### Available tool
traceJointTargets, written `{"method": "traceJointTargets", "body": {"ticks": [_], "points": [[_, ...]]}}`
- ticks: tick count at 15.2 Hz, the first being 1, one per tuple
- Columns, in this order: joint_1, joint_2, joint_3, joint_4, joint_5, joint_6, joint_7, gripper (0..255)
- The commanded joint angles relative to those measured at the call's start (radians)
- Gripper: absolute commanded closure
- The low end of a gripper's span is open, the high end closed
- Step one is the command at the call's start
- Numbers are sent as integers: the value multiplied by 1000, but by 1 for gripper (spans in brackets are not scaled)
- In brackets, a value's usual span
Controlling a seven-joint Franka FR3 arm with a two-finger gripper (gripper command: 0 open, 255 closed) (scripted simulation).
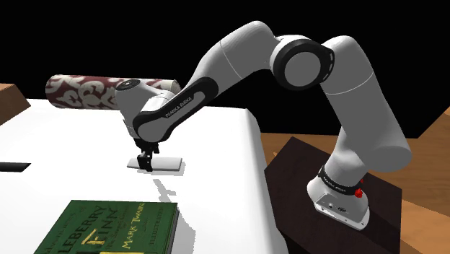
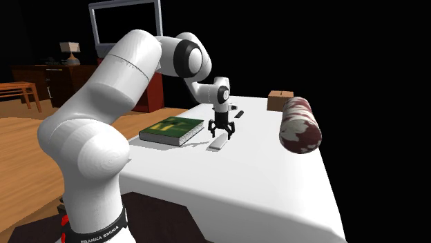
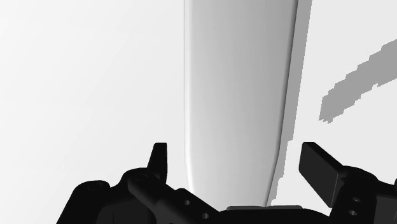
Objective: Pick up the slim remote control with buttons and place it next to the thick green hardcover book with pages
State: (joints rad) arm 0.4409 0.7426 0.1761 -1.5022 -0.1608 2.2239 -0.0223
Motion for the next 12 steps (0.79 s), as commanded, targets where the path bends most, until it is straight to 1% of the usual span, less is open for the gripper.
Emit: {"method": "traceJointTargets", "body": {"ticks": [1,4,12], "points": [[-2,-20,3,2,4,-22,-2,0],[-5,-70,10,16,13,-86,-8,0],[-5,-70,10,16,13,-86,-8,0]]}}
